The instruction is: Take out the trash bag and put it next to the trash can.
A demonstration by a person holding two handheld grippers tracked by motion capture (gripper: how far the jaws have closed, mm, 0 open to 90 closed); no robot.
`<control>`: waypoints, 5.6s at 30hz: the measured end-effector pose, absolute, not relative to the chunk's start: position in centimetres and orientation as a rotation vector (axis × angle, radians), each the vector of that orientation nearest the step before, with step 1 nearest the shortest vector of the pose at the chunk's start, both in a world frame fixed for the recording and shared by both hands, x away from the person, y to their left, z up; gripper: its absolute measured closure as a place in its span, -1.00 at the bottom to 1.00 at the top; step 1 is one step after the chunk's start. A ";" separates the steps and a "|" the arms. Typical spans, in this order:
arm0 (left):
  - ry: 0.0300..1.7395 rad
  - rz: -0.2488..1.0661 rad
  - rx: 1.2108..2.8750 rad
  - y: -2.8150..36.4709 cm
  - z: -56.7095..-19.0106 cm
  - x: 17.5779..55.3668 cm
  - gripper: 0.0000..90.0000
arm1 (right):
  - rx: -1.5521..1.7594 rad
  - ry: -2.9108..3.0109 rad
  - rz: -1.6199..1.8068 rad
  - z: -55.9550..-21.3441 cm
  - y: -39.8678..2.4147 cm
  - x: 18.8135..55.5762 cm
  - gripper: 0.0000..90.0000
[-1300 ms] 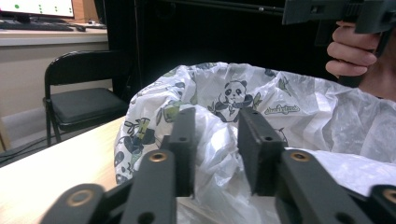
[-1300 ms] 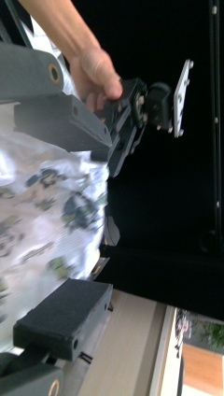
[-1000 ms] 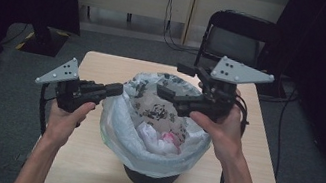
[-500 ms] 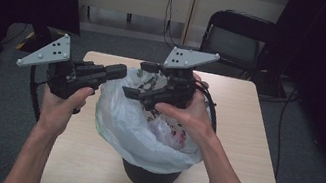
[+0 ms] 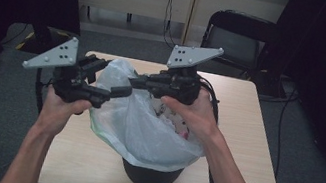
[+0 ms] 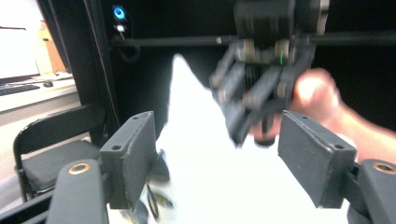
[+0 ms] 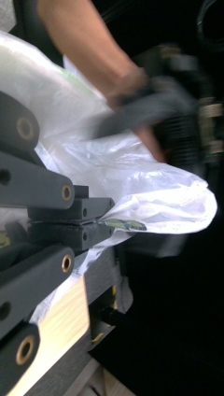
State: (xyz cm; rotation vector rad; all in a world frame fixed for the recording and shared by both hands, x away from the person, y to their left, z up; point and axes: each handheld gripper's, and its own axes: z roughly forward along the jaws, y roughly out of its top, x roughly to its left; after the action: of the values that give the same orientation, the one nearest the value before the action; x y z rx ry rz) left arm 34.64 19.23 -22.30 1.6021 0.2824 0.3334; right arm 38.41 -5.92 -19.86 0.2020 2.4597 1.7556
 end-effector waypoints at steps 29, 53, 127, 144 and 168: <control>0.304 0.348 1.574 21.0 -22.3 34.1 0.15 | 0.211 2.475 1.572 -20.3 -8.5 37.3 0.86; 0.277 0.354 1.626 18.6 -22.1 34.5 0.89 | 0.279 2.381 1.768 -15.8 -8.0 35.9 -0.34; 0.235 0.186 1.609 15.5 -22.0 35.4 0.43 | 0.133 2.586 1.756 -20.1 -10.2 37.4 0.47; 0.311 0.270 1.662 16.6 -22.6 35.1 -0.34 | 0.251 2.424 1.765 -19.7 -12.3 37.8 0.80; 0.406 0.314 1.656 18.8 -24.0 34.6 -0.46 | 0.381 2.281 1.866 -19.5 -15.0 39.7 0.80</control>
State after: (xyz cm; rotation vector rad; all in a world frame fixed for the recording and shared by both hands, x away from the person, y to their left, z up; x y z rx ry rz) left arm 34.63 18.84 -23.97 1.6563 0.4055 0.3142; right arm 39.74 -15.00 -19.51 0.3810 2.2810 1.8659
